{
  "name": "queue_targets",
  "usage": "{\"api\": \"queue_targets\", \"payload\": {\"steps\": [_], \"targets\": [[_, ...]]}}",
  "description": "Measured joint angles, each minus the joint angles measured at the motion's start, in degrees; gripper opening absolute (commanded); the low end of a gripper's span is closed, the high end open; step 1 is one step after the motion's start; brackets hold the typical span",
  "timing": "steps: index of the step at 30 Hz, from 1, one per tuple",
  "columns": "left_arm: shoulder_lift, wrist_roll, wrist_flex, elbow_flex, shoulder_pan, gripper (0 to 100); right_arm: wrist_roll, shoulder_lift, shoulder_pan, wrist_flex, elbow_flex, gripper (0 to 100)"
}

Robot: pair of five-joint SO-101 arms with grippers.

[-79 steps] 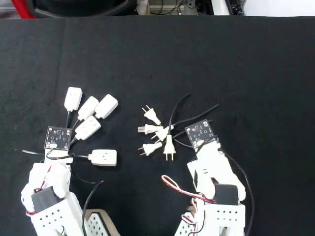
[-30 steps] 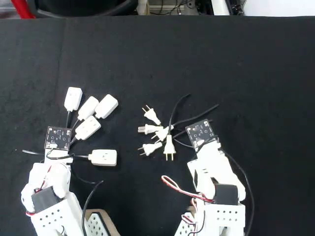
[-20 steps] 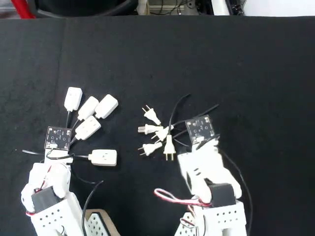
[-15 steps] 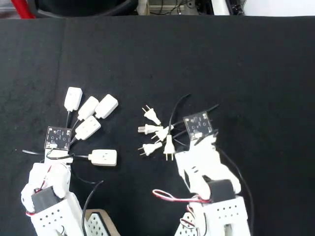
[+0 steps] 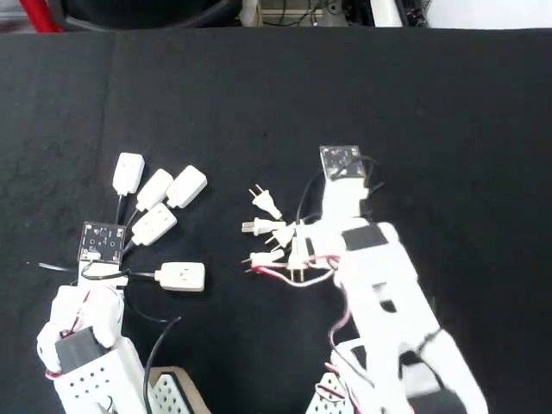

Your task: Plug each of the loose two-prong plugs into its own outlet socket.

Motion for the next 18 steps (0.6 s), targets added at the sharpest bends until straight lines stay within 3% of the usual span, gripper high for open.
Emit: {"api": "queue_targets", "payload": {"steps": [10, 18], "targets": [[0.00, 0.00, 0.00, 0.00, 0.00, 3, -4.04, 6.68, -7.47, -4.04, -0.70, 13.6], [0.00, 0.00, 0.00, 0.00, 0.00, 3, -4.31, 7.74, -8.44, -4.92, -0.88, 11.6]]}}
